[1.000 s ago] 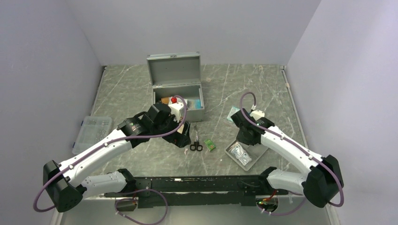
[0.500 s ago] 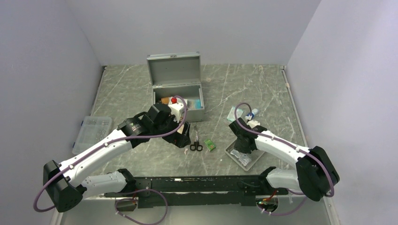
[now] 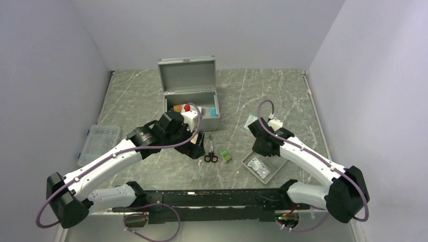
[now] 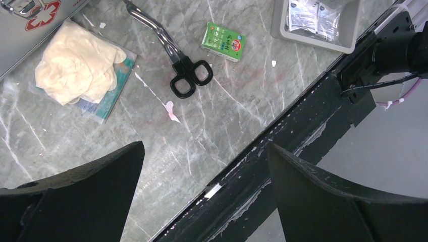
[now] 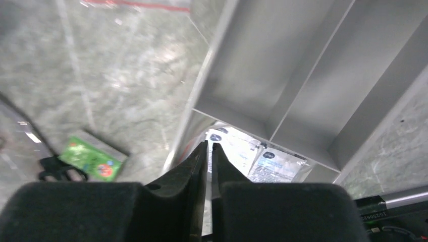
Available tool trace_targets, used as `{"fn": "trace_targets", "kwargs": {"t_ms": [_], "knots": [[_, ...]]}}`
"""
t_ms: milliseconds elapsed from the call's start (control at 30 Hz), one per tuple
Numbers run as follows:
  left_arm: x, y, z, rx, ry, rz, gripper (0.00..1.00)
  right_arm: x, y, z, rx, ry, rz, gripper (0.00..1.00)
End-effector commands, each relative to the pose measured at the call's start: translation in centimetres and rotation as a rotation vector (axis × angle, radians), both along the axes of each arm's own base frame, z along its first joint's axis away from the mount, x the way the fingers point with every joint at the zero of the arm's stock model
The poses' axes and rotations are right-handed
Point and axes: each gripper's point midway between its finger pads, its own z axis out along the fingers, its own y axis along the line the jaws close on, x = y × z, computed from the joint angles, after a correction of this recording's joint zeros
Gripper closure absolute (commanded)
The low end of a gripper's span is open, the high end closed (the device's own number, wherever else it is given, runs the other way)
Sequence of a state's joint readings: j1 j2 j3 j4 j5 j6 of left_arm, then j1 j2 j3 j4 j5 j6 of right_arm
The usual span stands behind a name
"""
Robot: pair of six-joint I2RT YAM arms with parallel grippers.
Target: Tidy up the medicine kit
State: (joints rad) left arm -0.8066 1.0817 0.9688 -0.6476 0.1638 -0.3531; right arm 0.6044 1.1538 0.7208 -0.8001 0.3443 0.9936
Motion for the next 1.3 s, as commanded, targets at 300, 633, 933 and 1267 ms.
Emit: {"fn": "trace_targets", "kwargs": {"t_ms": [300,633,933,1267], "knots": [[0.1,-0.3,1.0,-0.04,-0.038,-0.011,0.01,6.0,-3.5,9.2,-0.111,-0.227,-0.036,0.42],[0.0,-0.4,0.9,-0.045,-0.031,-0.013,0.01,12.5,-6.5,7.2,-0.068,-0.233,-0.206,0.31],[-0.2,-0.7,0.4,-0.06,-0.014,-0.015,0.01,16.6,-8.3,3.2,-0.019,-0.181,-0.306,0.3],[-0.4,-0.9,0.4,-0.068,-0.007,-0.024,0.01,19.7,-10.0,-0.3,-0.042,-0.107,-0.329,0.33]]}}
